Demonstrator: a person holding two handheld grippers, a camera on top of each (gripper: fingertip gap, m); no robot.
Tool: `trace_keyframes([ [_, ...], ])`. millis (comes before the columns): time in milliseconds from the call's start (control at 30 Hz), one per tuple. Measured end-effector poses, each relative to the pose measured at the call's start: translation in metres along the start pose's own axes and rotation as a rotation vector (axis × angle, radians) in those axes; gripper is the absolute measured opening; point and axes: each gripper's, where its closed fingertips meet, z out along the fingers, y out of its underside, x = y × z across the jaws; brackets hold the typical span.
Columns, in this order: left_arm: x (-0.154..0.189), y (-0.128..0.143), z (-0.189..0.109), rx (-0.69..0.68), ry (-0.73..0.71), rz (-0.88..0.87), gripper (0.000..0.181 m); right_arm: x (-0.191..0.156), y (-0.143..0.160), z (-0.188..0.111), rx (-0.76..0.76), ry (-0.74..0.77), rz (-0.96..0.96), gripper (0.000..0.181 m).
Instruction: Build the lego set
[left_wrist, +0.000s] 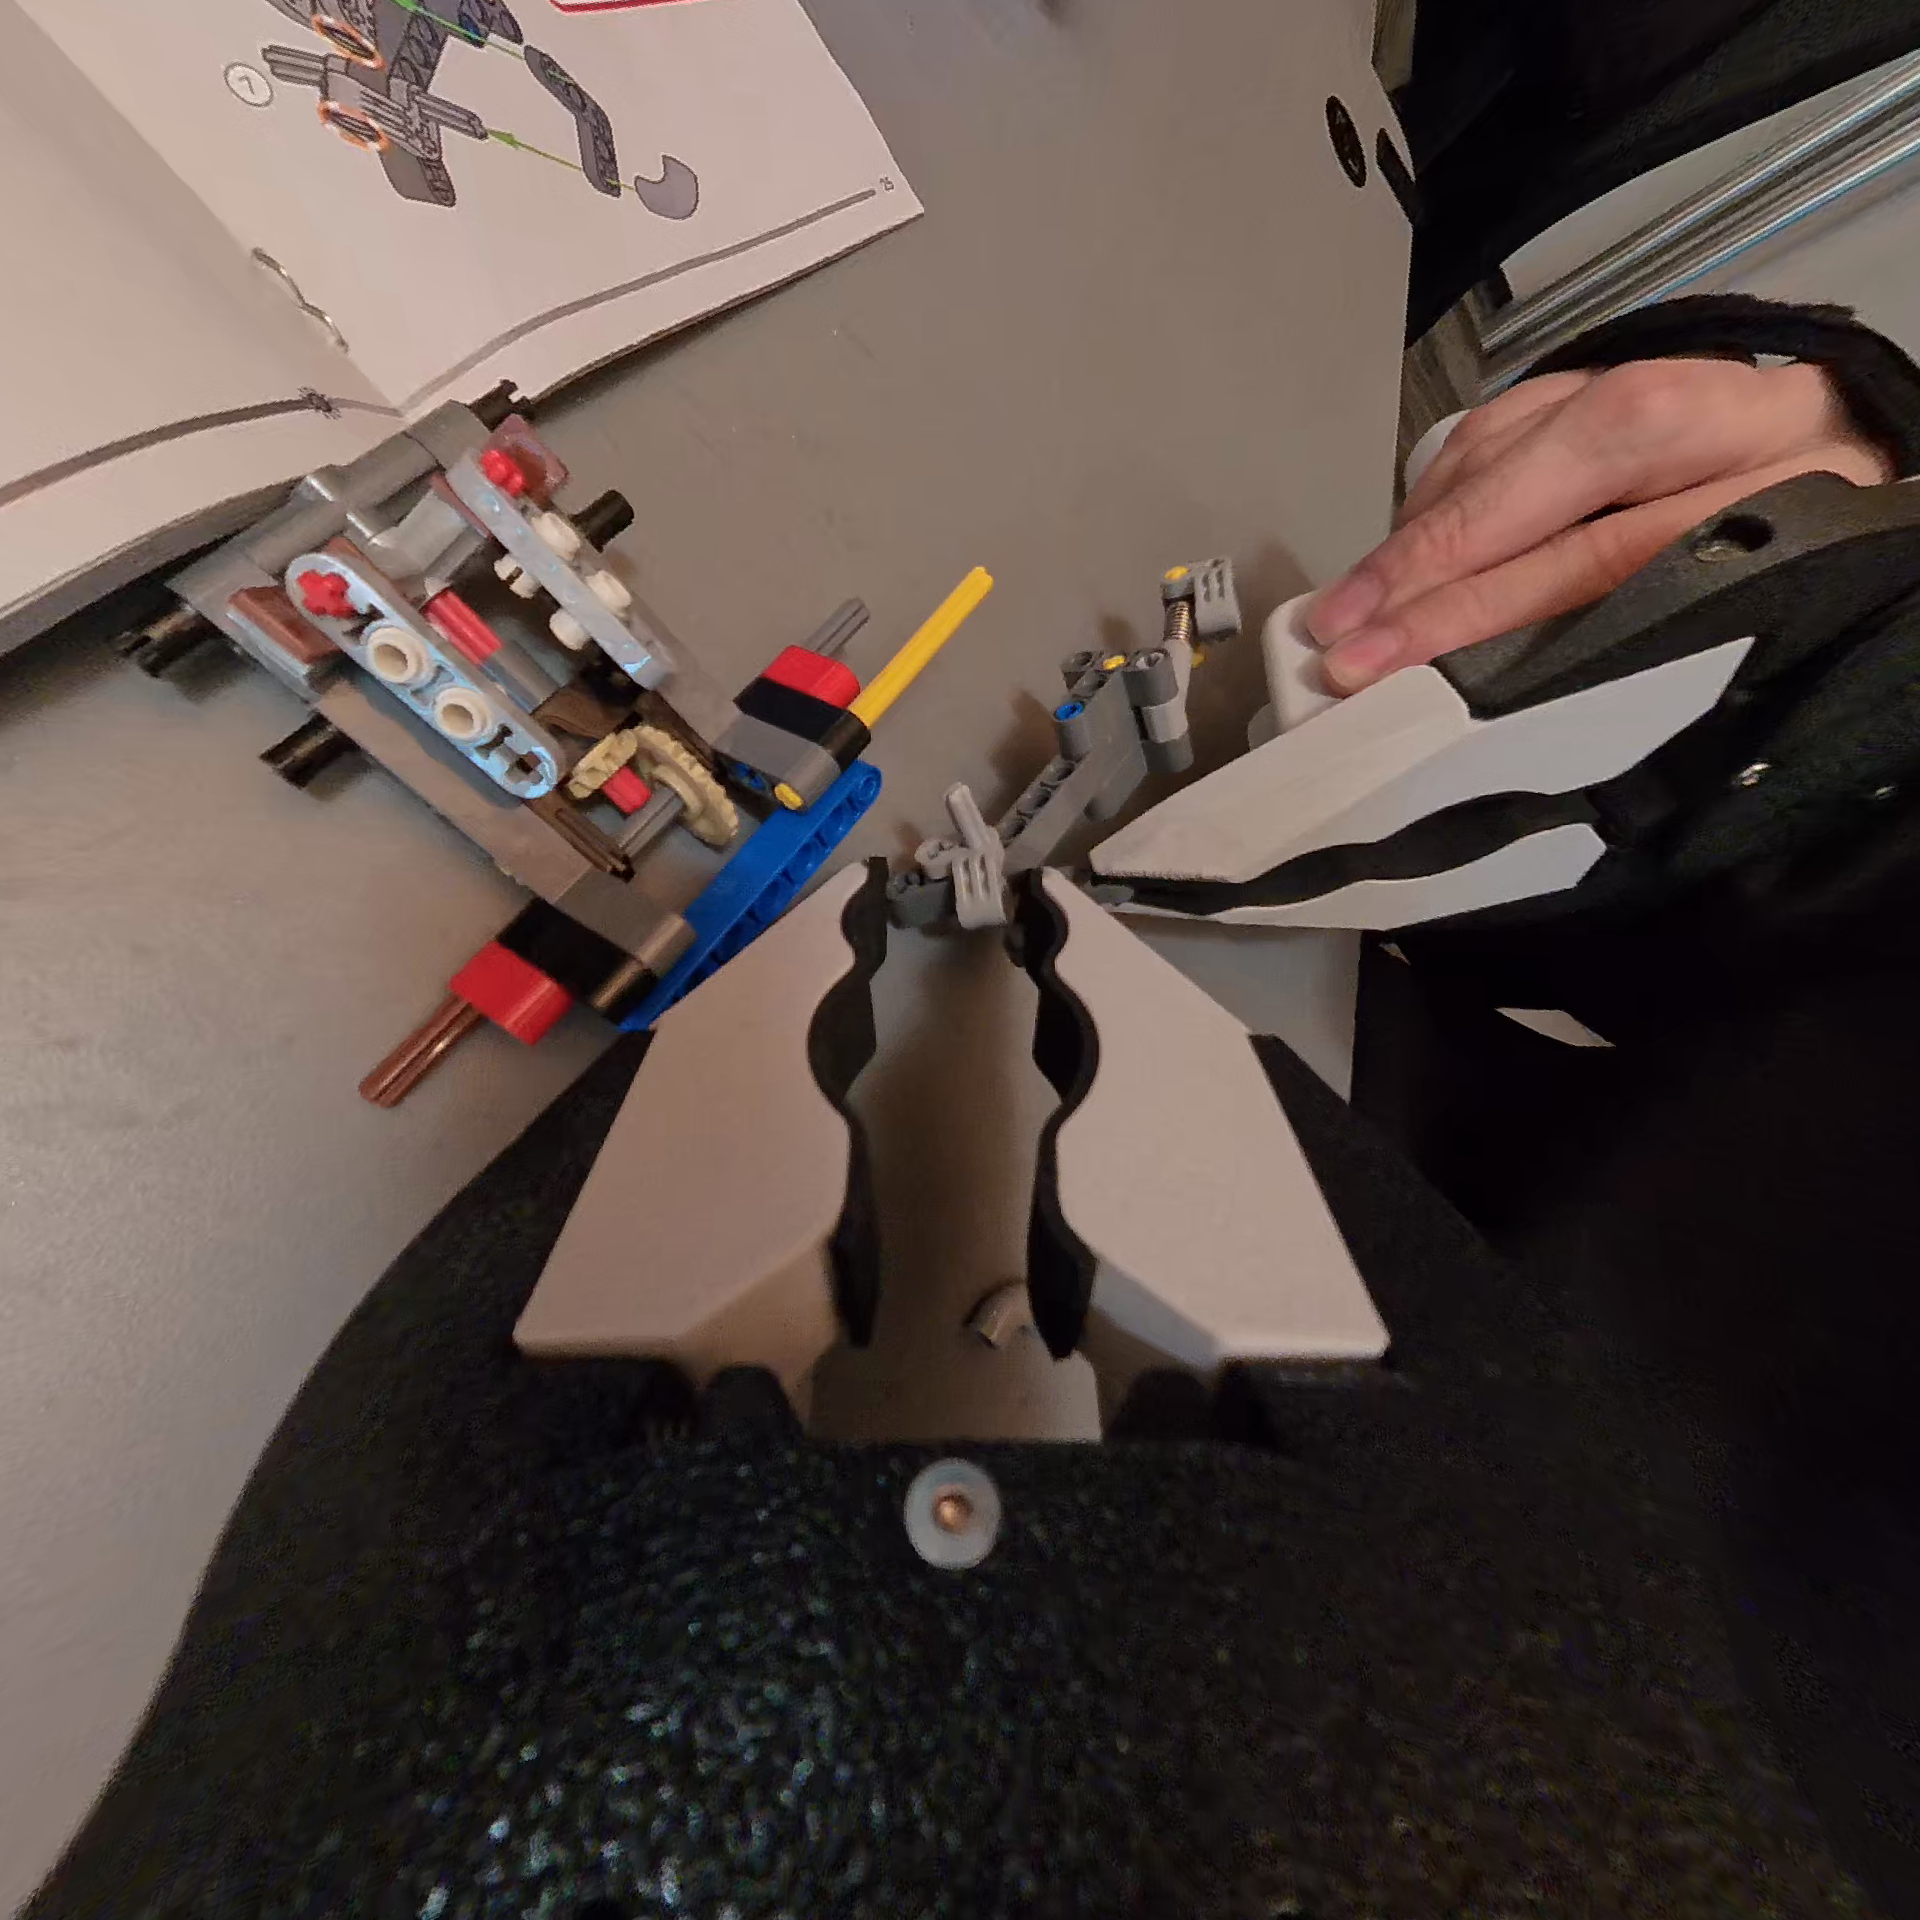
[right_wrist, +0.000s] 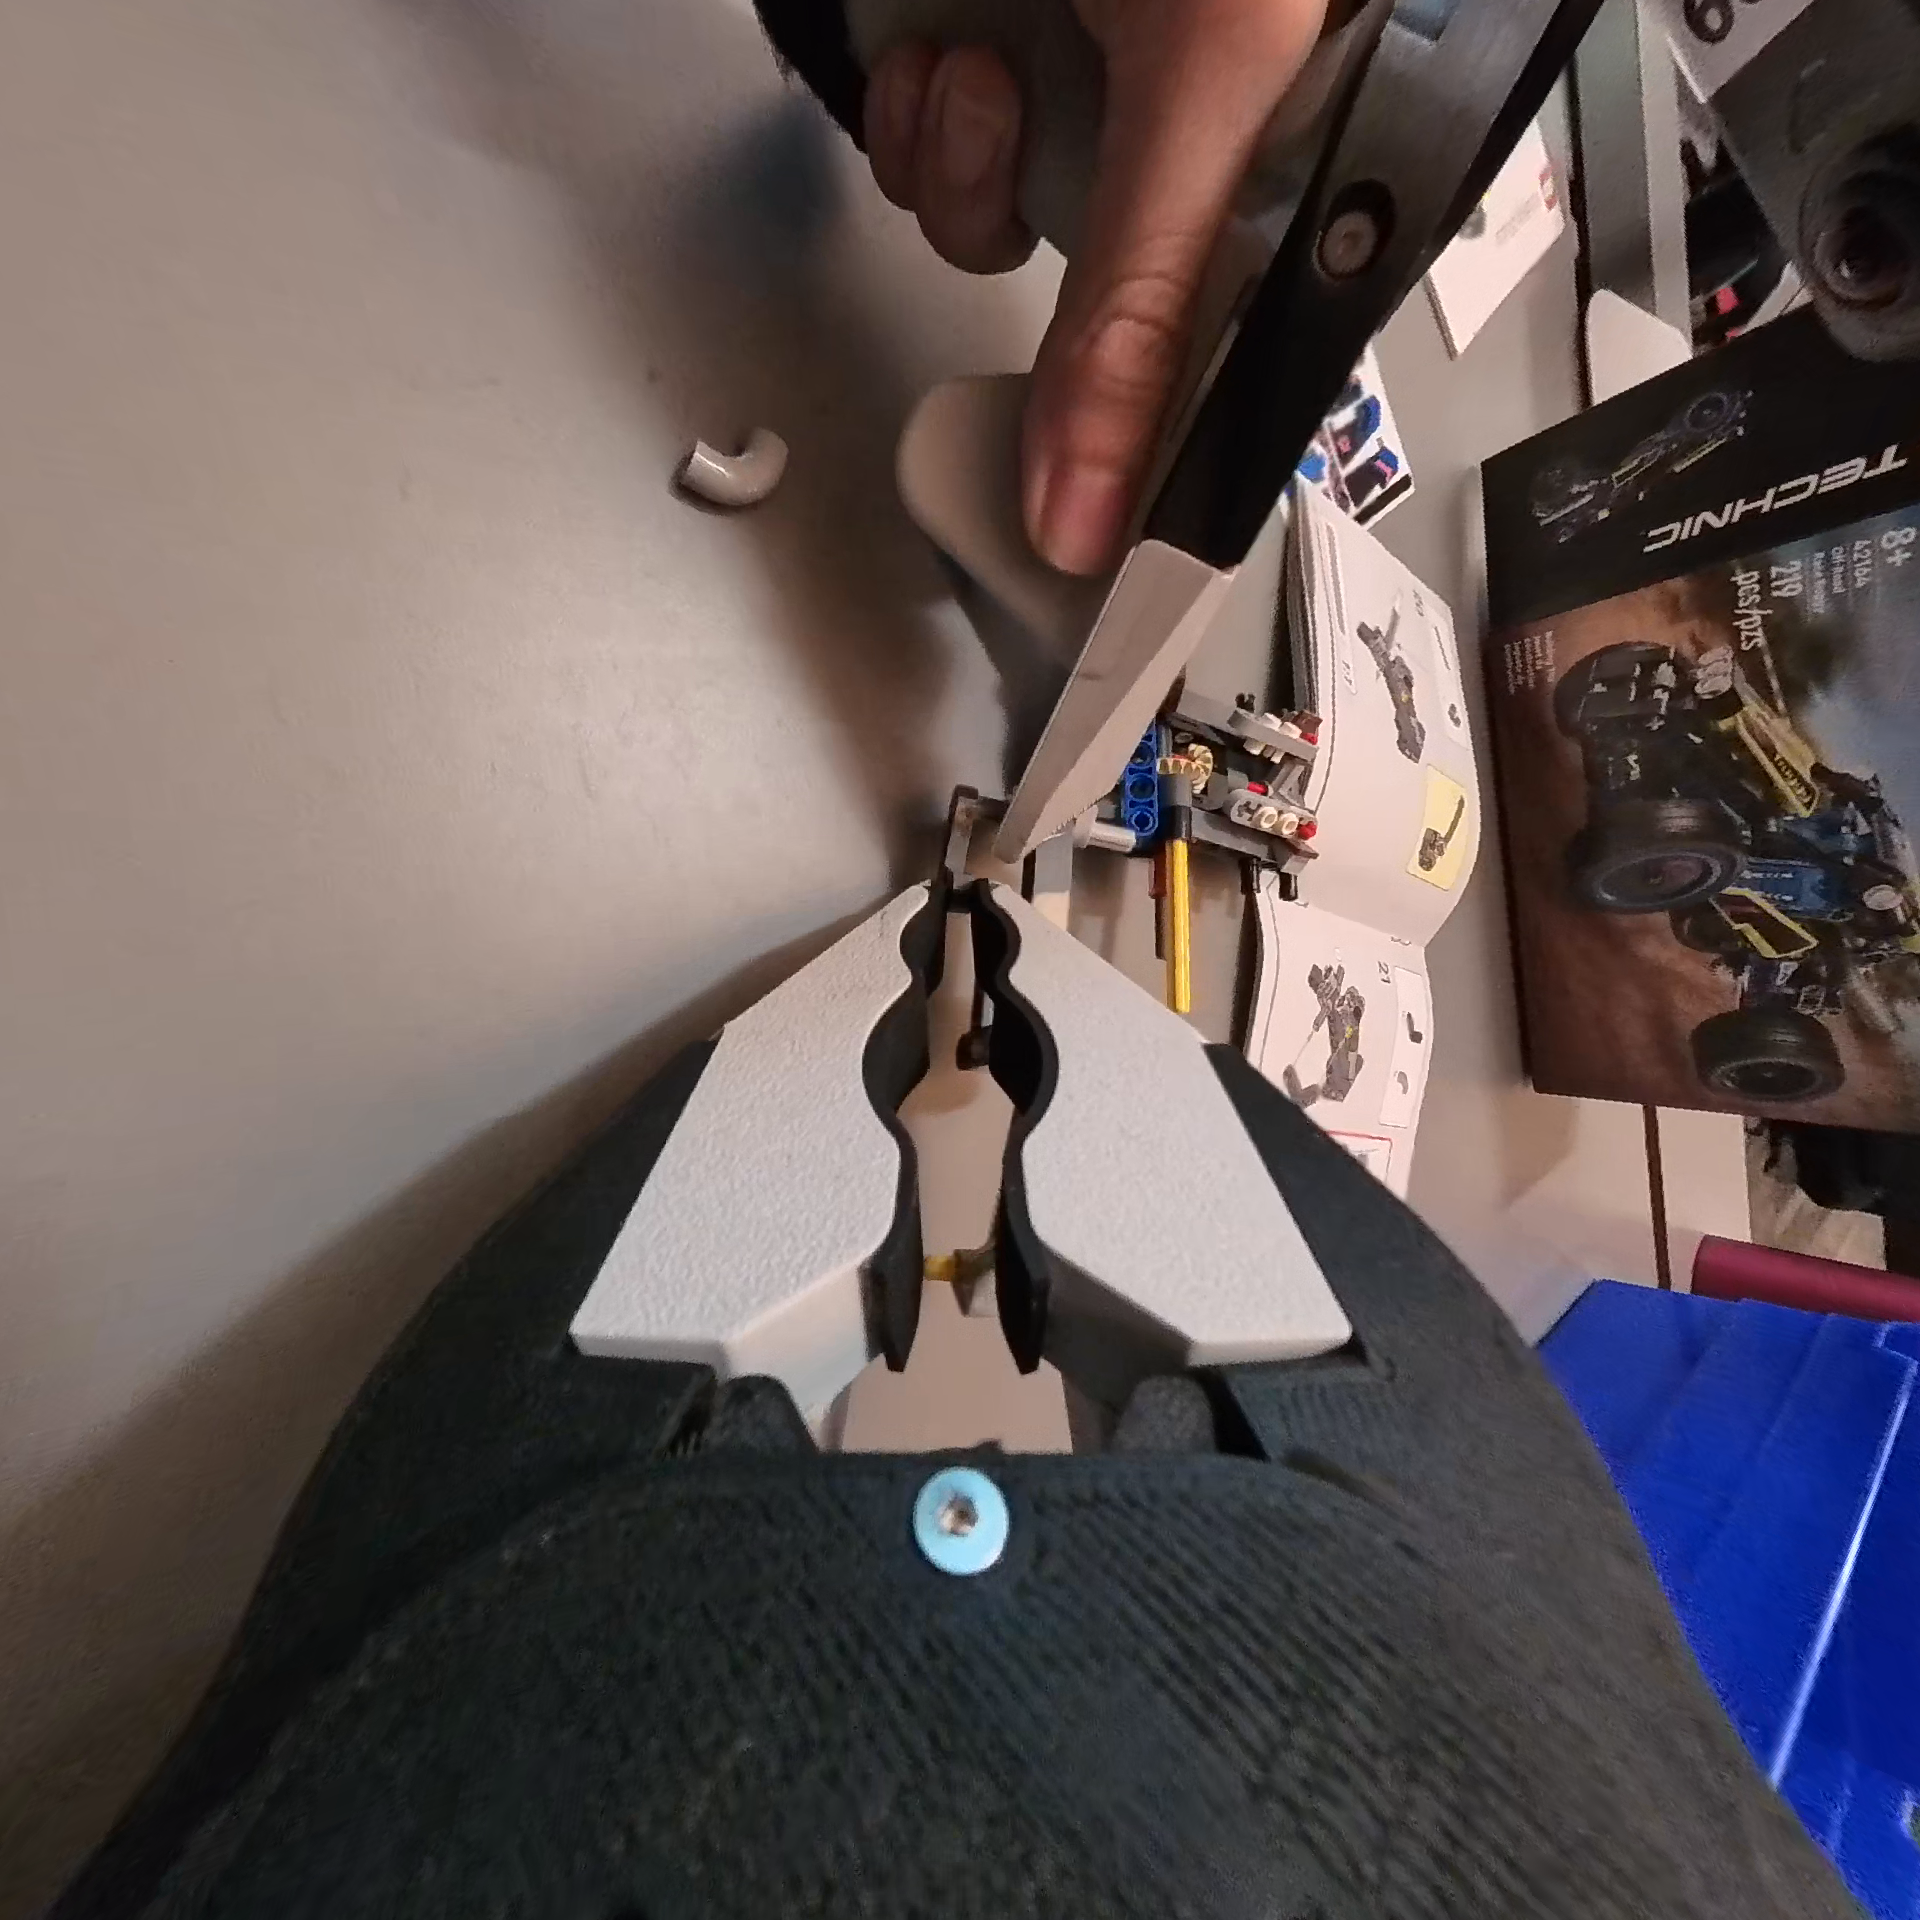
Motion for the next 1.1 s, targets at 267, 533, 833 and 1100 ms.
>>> trace_keyframes([
  [267,0.002,-0.001,0.002,0.015,0.038,-0.028,0.023,0.001,0.003,-0.003,0.104,-0.057,0.154,0.005],
  [533,0.002,-0.001,0.002,0.016,0.042,-0.034,0.023,0.000,0.006,-0.001,0.104,-0.057,0.170,0.003],
  [833,0.000,-0.002,0.002,0.011,-0.022,0.010,0.023,0.004,0.008,-0.001,0.118,-0.057,0.260,0.001],
  [1100,0.000,-0.001,0.002,-0.004,-0.054,0.032,0.023,0.007,0.008,-0.002,0.087,-0.032,0.233,0.001],
])
